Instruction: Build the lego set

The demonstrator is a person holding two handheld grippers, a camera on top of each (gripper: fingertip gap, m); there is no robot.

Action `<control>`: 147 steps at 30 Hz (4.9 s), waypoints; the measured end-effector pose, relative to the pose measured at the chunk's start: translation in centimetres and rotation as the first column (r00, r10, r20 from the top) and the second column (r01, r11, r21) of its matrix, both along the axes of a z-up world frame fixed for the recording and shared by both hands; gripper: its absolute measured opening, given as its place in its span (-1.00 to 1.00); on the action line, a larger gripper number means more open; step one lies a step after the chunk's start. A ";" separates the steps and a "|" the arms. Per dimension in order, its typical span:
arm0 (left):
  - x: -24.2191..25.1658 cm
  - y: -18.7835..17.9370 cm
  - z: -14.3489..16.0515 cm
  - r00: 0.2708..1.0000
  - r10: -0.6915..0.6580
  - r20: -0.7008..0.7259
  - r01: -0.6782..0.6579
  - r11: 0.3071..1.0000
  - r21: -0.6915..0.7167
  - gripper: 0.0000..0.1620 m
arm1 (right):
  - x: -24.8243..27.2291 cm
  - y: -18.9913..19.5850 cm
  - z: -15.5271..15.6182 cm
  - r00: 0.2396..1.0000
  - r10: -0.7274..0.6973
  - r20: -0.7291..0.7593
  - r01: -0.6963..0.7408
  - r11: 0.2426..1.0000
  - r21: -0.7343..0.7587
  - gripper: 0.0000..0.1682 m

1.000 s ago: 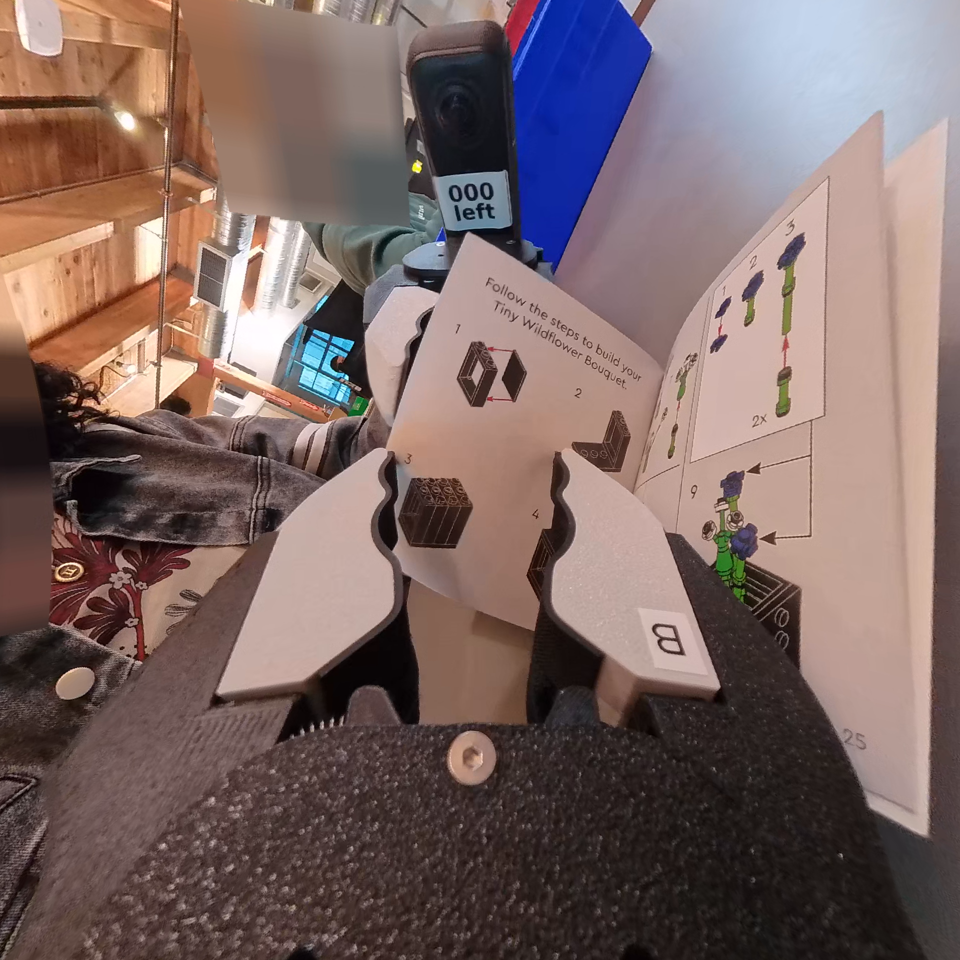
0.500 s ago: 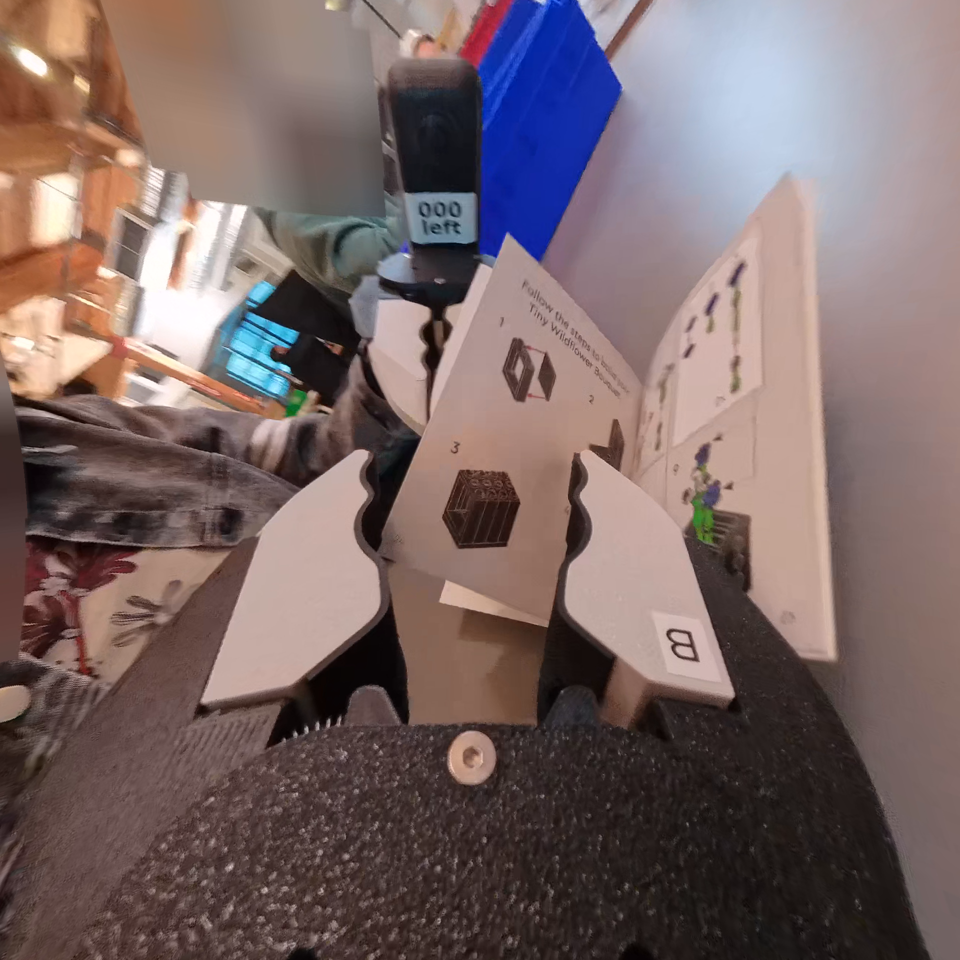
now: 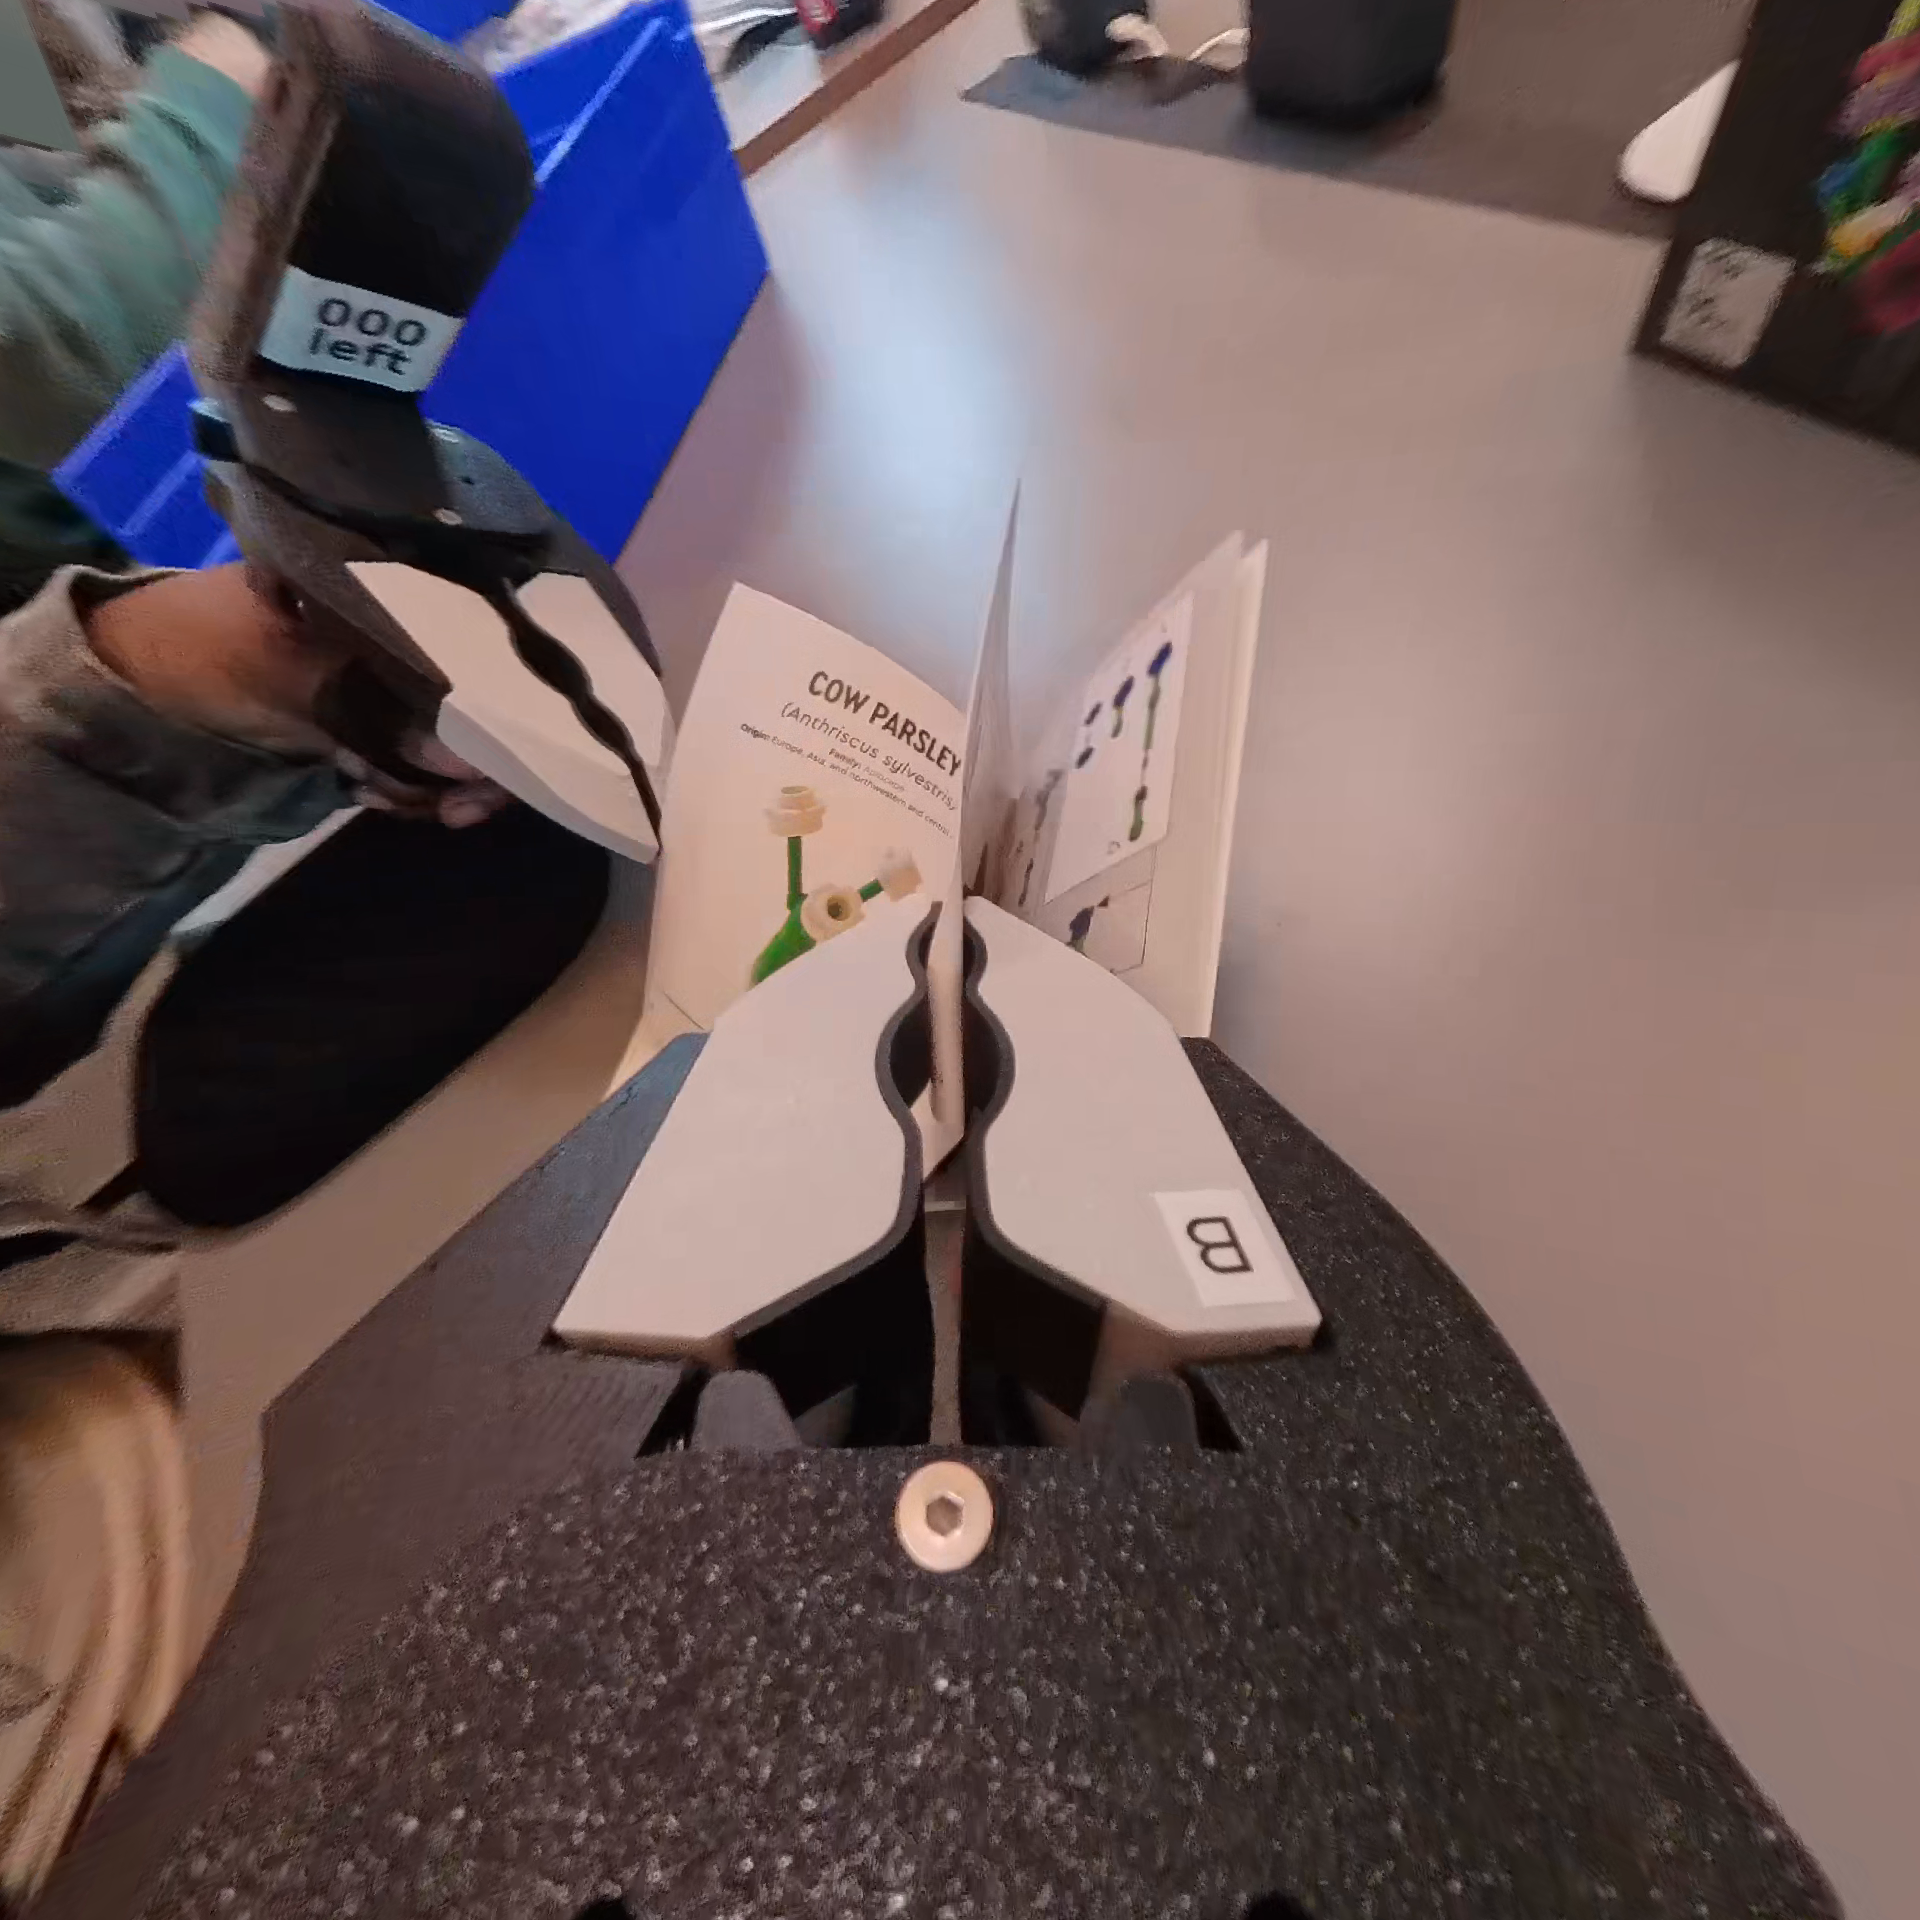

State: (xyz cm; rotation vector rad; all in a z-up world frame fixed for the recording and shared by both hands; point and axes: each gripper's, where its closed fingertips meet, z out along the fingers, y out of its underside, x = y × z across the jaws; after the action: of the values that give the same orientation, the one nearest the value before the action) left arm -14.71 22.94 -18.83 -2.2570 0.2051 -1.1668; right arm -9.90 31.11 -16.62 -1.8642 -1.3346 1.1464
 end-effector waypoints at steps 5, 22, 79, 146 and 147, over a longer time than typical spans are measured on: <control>-0.9 0.3 0.5 0.990 0.088 -0.105 -0.083 0.995 0.055 -0.83 | -0.1 -1.1 0.0 0.985 -0.154 0.083 0.135 0.971 0.197 -1.00; 1.3 4.3 6.4 0.786 0.355 0.506 -0.445 0.893 0.065 -0.60 | -1.5 -3.8 -0.8 0.974 -0.206 0.094 0.181 0.958 0.222 -1.00; 3.0 4.0 3.4 0.866 0.254 0.430 -0.285 0.959 0.006 -0.74 | -1.7 -6.3 0.3 0.949 0.253 -0.191 -0.316 0.706 -0.634 -0.61; 3.7 3.8 3.0 0.886 0.220 0.408 -0.243 0.970 0.004 -0.80 | -1.5 -3.8 0.1 0.979 0.191 0.070 -0.179 0.972 -0.150 -0.45; 3.7 3.8 3.0 0.887 0.219 0.406 -0.241 0.970 0.005 -0.80 | -1.5 -3.7 -0.3 0.973 0.205 0.105 -0.190 0.972 -0.137 -0.46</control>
State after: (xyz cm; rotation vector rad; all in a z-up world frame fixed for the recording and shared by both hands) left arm -10.99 26.72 -15.81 -1.8778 -0.1883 -1.4405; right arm -11.38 27.37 -16.91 -1.9491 -1.5772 1.2623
